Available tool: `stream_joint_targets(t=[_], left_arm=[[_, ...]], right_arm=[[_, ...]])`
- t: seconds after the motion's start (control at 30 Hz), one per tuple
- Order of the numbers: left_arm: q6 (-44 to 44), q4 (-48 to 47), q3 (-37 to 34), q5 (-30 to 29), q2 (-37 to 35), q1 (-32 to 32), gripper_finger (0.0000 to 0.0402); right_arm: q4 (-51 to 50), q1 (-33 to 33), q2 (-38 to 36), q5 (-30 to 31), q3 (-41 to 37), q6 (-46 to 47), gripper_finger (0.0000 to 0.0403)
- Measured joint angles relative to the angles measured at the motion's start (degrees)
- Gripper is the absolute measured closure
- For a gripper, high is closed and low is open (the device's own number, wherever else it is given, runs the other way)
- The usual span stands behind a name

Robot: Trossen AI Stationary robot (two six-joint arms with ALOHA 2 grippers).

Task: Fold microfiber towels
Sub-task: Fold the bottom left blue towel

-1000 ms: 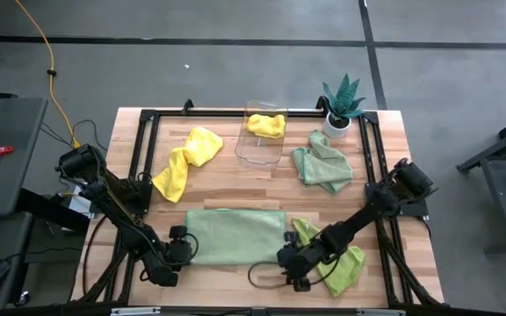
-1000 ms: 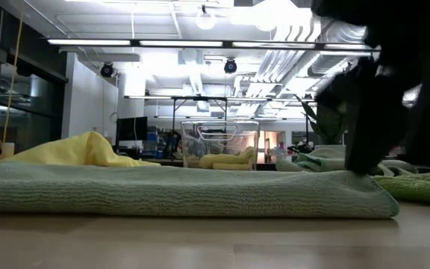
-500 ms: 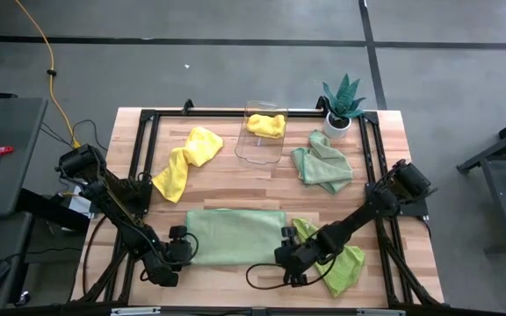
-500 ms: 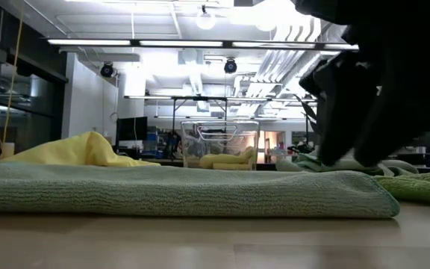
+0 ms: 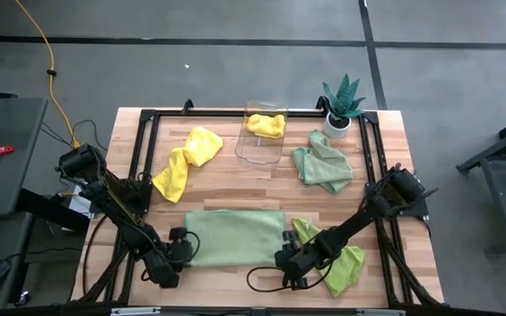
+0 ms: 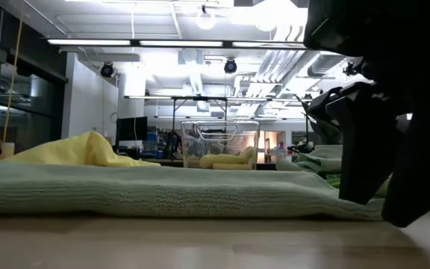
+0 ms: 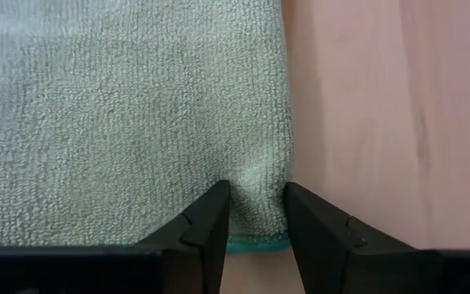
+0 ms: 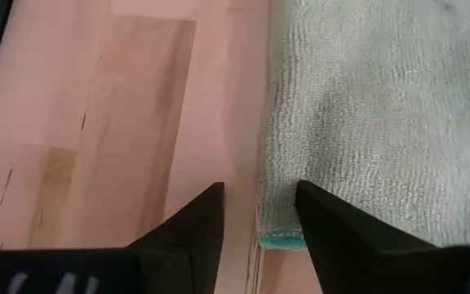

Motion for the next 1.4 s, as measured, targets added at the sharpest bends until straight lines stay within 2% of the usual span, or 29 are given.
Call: stream_joint_targets(t=[0.1,0.2,0.27,0.37,0.57,0.67,0.77,0.9,1.1,1.4], left_arm=[[-0.67,0.05,0.02,1.45,0.0,-0.02,0.0324],[-2.63,0.01,0.02,2.25,0.0,-0.02,0.0373],[-4.11,0.39,0.02,3.31,0.0,0.0,0.0393],[-6.44,1.39,-0.06,6.47,-0.74,0.0,0.0388],[-8.11,2.66,-0.15,16.52,-6.16,-0.04,0.0398],[-9.2,2.44,-0.15,19.42,-9.89,-0.04,0.0393],[-9.45,1.27,-0.15,19.59,-13.85,-0.05,0.0393],[-9.8,-2.72,-0.15,18.19,-18.48,1.12,0.0397],[-11.41,-12.76,-0.13,11.7,-21.69,2.68,0.0399],[-23.93,-22.4,-0.09,4.13,-21.75,2.34,0.04]], right_arm=[[-0.41,0.22,0.02,0.1,0.01,1.54,0.0295],[-0.58,0.2,-0.05,0.37,0.0,5.14,0.0364],[-0.97,0.2,-0.06,-0.13,0.38,7.75,0.0391],[-1.69,0.22,0.22,-2.79,2.12,9.6,0.0388],[-1.83,-1.18,0.03,-13.63,6.87,9.61,0.04],[-1.97,-2.26,-0.24,-18.59,8.83,9.6,0.0401],[-2.41,-3.75,-1.11,-22.35,9.77,9.62,0.0402],[-4.65,-6.5,-3.74,-23.6,9.55,12.23,0.0402],[-8.88,-10.7,-6.1,-22.57,9.53,13.59,0.0402],[-12.32,-13.79,-6.2,-17.4,9.51,19.52,0.0403]])
